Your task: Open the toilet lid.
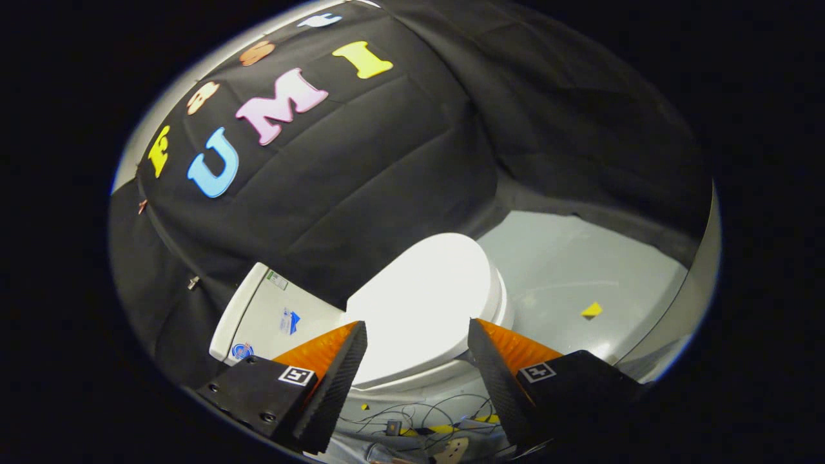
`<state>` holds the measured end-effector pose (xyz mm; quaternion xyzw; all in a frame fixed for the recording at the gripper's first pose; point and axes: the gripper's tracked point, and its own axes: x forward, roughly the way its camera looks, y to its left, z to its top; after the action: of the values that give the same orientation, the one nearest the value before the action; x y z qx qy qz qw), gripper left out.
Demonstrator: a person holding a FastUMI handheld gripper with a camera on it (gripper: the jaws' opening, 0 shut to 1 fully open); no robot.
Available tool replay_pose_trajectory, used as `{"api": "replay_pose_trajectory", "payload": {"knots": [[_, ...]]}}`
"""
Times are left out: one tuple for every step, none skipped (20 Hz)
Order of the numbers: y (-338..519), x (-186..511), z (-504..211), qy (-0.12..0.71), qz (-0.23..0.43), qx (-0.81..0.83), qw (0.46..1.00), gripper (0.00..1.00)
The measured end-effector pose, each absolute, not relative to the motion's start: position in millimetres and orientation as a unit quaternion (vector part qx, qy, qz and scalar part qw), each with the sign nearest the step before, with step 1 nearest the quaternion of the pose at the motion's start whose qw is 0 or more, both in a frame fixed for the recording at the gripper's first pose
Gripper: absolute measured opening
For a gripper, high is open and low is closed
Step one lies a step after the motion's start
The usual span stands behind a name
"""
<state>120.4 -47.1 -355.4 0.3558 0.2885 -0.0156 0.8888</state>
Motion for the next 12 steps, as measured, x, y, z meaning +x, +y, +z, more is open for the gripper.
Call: {"api": "replay_pose_trajectory", "payload": {"knots": [[-49,124,-371,0.297,-0.019,0.371,0.880,0.99],[-51,123,-385,0.303,-0.021,0.382,0.873,0.99],[-52,124,-397,0.307,-0.024,0.391,0.867,0.99],[-53,125,-410,0.311,-0.026,0.398,0.863,0.99],[-53,127,-422,0.316,-0.027,0.406,0.857,0.99],[-54,127,-435,0.322,-0.029,0.415,0.851,0.99],[-55,129,-447,0.327,-0.031,0.424,0.844,0.99],[-55,130,-460,0.335,-0.036,0.431,0.837,0.99],[-58,130,-471,0.342,-0.040,0.435,0.832,0.97],[-58,133,-482,0.345,-0.041,0.442,0.827,0.96],[-58,135,-490,0.351,-0.044,0.445,0.823,0.97],[-56,135,-500,0.354,-0.043,0.450,0.819,0.97]]}}
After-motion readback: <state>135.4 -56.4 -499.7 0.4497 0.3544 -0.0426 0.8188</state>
